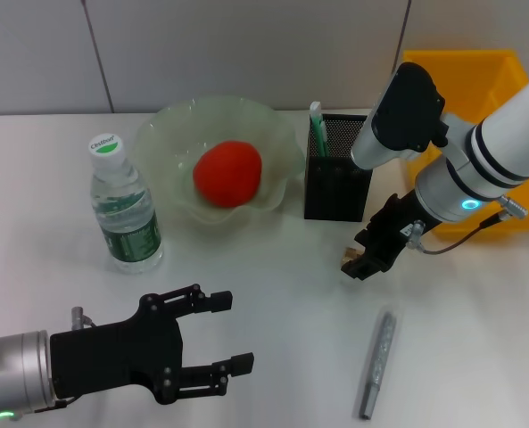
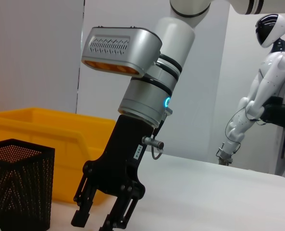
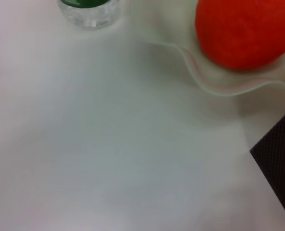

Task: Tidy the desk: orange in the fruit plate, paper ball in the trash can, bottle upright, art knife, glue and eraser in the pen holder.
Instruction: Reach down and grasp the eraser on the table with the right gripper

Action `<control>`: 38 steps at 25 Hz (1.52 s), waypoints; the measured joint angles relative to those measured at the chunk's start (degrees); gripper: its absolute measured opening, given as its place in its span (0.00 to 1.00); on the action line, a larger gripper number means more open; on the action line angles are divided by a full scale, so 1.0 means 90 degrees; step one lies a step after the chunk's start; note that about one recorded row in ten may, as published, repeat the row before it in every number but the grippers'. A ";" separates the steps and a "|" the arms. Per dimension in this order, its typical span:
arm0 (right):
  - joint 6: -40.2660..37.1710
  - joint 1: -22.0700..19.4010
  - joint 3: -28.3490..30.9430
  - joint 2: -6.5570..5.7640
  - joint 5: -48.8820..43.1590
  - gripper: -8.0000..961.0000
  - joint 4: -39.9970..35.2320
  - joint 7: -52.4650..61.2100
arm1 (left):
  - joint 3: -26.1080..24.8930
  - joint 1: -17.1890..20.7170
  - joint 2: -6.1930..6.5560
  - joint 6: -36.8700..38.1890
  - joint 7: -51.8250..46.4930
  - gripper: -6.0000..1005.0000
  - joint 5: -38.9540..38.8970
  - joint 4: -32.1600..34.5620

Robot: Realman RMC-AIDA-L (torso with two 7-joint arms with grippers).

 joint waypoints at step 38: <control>0.0448 -0.0001 -0.0101 0.0019 0.0075 0.38 0.0350 -0.0181 | -0.0003 -0.0001 -0.0010 -0.0001 -0.0018 0.80 -0.0059 0.0000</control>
